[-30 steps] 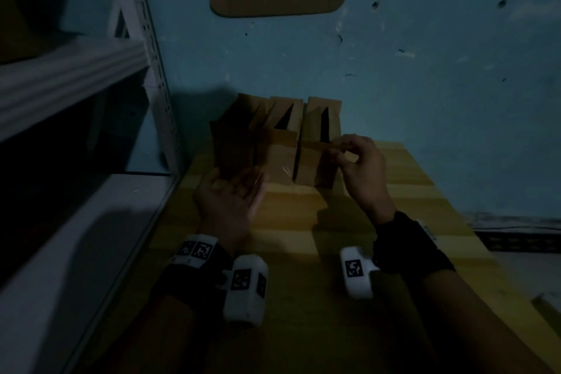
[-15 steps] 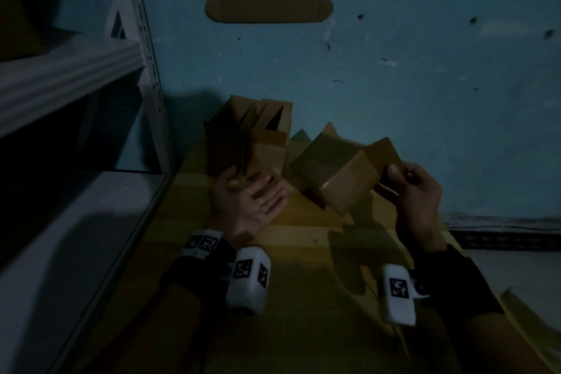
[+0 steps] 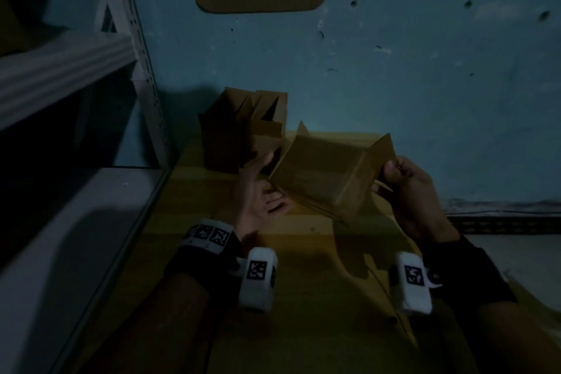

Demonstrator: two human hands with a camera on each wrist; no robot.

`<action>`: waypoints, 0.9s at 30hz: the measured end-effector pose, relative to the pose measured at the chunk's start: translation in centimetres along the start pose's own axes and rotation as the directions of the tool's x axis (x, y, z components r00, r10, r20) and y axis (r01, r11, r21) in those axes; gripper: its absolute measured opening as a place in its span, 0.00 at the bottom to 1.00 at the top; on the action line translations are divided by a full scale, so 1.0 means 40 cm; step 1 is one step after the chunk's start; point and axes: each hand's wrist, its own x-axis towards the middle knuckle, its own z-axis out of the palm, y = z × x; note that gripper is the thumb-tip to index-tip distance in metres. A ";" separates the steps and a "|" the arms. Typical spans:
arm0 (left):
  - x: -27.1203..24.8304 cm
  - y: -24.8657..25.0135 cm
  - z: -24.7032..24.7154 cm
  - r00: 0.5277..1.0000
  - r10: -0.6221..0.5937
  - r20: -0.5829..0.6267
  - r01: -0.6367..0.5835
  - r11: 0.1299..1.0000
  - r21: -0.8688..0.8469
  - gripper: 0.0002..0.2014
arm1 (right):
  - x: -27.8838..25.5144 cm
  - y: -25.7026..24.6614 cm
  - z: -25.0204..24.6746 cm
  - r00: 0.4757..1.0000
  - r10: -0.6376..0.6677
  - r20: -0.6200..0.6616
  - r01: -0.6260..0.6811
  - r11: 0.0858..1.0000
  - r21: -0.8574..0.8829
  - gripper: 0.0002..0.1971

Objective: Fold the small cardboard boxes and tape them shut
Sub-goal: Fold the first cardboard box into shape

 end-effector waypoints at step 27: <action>-0.094 0.049 -0.025 0.960 0.273 0.053 -0.274 0.891 0.361 0.15 | -0.031 -0.020 0.104 0.963 0.113 0.245 -0.140 0.986 0.095 0.37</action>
